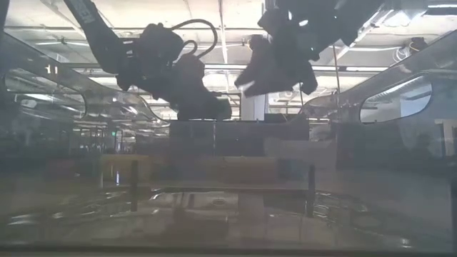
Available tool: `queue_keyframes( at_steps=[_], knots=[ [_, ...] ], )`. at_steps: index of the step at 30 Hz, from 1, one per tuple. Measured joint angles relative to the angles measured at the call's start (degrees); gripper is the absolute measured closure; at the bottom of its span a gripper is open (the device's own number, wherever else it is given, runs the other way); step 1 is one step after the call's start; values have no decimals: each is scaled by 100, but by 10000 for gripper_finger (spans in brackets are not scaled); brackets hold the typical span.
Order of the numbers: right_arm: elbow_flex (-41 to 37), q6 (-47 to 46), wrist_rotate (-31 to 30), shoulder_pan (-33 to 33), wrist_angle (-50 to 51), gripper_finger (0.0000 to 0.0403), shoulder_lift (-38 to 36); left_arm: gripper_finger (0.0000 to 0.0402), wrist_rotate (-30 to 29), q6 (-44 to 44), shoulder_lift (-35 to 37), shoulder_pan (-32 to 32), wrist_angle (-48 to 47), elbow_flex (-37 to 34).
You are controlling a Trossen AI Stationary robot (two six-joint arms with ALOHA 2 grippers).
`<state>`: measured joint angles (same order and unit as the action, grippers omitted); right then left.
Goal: Sort blocks by size
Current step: Put the green square block into the white bin
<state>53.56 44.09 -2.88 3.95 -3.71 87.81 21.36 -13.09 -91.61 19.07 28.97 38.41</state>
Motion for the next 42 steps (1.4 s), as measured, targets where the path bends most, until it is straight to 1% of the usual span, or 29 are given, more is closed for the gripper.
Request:
queue_keyframes(
  at_steps=[6,10,15,19,25,30,33,36,39,42],
  knots=[
    [0,185,-14,9,-576,149,0,263,132,-439,22,-51,249,0],
    [0,284,-8,7,-580,135,9,263,169,-618,22,-161,643,0],
    [0,341,-16,7,-565,135,125,263,400,-885,22,-203,1089,0],
    [7,178,-23,7,-706,141,181,263,435,-913,22,-201,1126,0],
    [4,249,-31,7,-727,163,197,263,442,-1002,20,-201,1141,0],
    [4,329,-43,13,-740,199,197,262,452,-1111,20,-201,1137,0],
    [4,376,-42,22,-745,222,197,252,455,-1214,20,-205,1128,0],
    [4,381,-41,22,-753,244,197,249,567,-1259,17,-232,1194,-2],
    [7,403,-23,23,-755,262,176,247,620,-1366,11,-279,1370,-11],
    [11,473,-13,38,-751,271,170,246,637,-1432,9,-297,1445,-17]
  ],
)
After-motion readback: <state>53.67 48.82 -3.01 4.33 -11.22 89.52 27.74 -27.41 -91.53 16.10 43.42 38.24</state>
